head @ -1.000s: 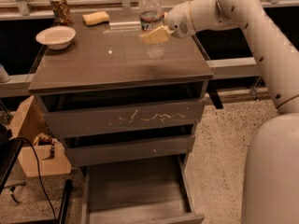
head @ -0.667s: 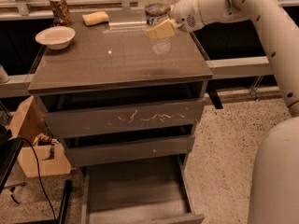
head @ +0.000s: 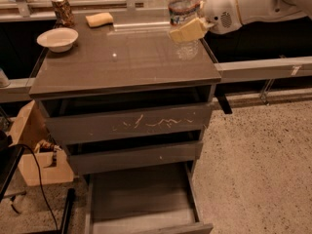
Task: Place water bottle into bottom drawer
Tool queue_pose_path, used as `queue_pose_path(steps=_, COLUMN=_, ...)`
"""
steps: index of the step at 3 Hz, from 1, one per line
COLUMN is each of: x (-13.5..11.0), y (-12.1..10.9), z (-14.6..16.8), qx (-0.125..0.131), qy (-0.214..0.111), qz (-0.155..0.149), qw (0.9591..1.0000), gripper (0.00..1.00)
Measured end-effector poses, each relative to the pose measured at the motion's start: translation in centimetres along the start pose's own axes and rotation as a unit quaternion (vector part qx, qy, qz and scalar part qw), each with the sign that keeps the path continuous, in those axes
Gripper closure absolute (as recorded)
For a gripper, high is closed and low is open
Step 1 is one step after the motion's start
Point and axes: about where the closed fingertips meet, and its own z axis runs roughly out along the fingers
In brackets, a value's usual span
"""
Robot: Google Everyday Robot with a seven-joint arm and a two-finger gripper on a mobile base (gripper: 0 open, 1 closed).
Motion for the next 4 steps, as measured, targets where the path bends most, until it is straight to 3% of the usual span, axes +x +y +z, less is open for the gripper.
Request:
queue_pose_path(steps=1, x=0.9, y=5.8, z=-0.2, qx=-0.020, qy=0.016, qz=0.012, qw=0.9996, gripper=1.00)
queue_pose_path(steps=2, x=0.9, y=5.8, z=-0.2, qx=-0.020, qy=0.016, qz=0.012, qw=0.9996, gripper=1.00)
queue_pose_path(steps=3, x=1.1, y=7.5, z=-1.0, qx=-0.023, qy=0.018, qz=0.008, qw=0.9995, gripper=1.00)
queue_pose_path(steps=4, x=1.8, y=10.8, z=-1.7, qx=-0.030, qy=0.018, qz=0.005, qw=0.9994, gripper=1.00)
